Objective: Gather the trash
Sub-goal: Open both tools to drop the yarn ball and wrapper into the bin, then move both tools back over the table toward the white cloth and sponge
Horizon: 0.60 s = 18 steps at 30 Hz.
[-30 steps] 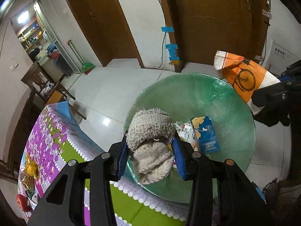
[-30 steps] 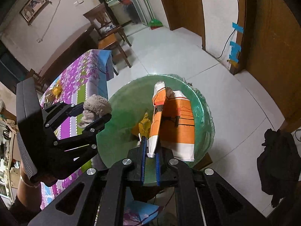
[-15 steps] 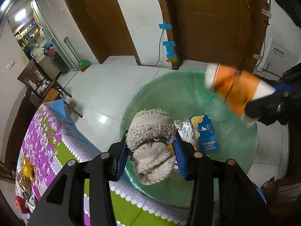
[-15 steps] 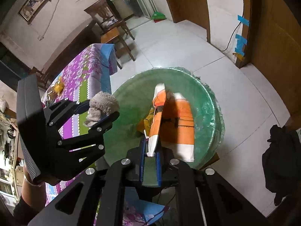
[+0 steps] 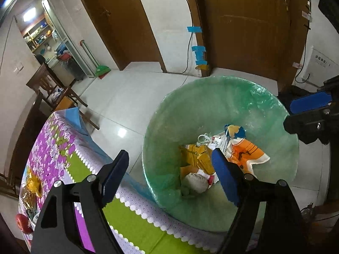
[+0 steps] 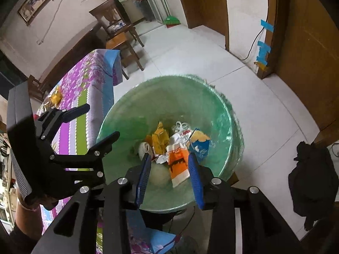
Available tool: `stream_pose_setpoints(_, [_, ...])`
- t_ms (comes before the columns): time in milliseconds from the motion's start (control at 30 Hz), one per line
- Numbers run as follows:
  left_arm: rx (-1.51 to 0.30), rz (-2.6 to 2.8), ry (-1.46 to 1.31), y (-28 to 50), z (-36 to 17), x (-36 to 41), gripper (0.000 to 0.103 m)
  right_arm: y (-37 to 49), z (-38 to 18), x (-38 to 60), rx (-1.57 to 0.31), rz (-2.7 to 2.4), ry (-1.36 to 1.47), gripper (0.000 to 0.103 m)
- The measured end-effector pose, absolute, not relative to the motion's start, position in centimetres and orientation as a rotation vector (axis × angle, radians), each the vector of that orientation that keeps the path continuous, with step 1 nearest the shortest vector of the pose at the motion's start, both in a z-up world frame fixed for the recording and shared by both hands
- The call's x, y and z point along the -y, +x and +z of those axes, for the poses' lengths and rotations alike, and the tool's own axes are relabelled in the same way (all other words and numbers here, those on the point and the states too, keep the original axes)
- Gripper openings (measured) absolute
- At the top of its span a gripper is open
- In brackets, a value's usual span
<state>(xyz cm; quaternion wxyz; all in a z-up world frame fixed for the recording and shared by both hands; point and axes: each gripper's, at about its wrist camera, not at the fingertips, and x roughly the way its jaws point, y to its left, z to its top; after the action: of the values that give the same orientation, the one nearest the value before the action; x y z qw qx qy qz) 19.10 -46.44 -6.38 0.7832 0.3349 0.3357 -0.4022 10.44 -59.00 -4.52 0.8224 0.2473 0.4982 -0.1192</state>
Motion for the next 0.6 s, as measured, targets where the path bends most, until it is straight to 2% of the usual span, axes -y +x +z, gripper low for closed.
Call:
stream_pose_setpoints(267, [-0.726, -0.798, 0.69, 19.2, -7.0, 43.1, 0.077, 10.6, -5.8, 56.9, -1.044, -0.25, 0.491, 0.038])
stream_pose_setpoints(600, [-0.741, -0.673, 0.601, 20.1, -7.2, 36.1, 0.077, 11.6, -4.4, 51.0, -0.89, -0.223, 0.38, 0.039])
